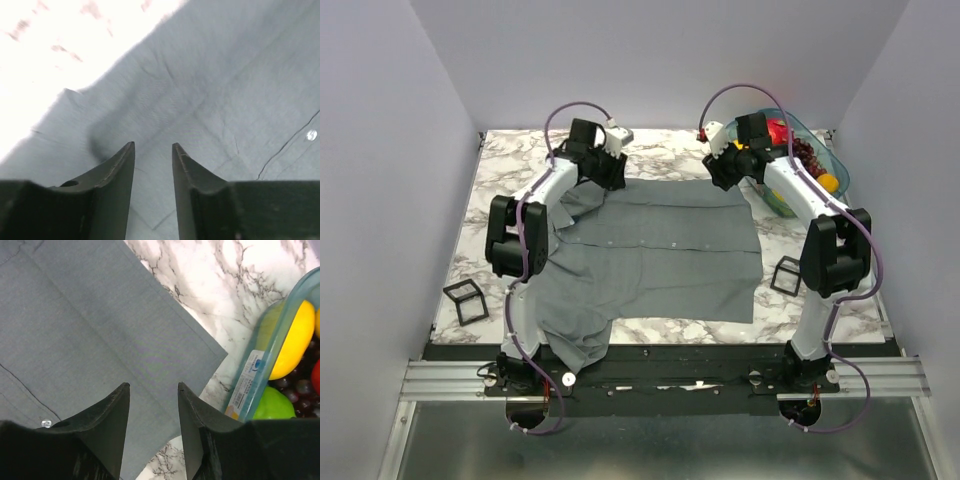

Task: Remove the brooch from the garment

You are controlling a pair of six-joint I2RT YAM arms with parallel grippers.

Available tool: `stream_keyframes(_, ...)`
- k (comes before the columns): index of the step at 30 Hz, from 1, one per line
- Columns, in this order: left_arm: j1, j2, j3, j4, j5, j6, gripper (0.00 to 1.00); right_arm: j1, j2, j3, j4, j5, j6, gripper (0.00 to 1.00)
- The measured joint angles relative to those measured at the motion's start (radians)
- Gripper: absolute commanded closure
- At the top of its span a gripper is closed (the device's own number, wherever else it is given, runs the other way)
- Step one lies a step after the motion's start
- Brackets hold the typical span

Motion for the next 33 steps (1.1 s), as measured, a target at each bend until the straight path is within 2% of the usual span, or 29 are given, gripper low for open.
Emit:
stream_keyframes(4, 0.063, -0.011, 0.094, 0.023, -0.006, -0.039, 0.41, 0.0, 0.002, 0.027, -0.007, 0.0, 0.007, 0.49)
stream_keyframes(8, 0.131, 0.032, 0.284, 0.012, -0.138, -0.081, 0.33, 0.0, 0.015, 0.037, -0.013, -0.001, 0.019, 0.49)
stream_keyframes(12, 0.17, 0.142, 0.479, -0.009, -0.279, -0.094, 0.34, 0.0, 0.037, 0.04, -0.024, -0.002, 0.026, 0.49)
stream_keyframes(17, 0.171, 0.335, 0.676, -0.08, -0.356, -0.075, 0.35, 0.0, 0.046, 0.04, -0.029, -0.001, 0.03, 0.49)
stream_keyframes(23, 0.17, 0.424, 0.693, -0.143, -0.361, -0.011, 0.41, 0.0, 0.046, 0.04, -0.031, -0.001, 0.034, 0.48)
stream_keyframes(33, 0.17, 0.484, 0.793, -0.22, -0.392, 0.104, 0.4, 0.0, 0.088, 0.091, -0.066, -0.001, 0.041, 0.48)
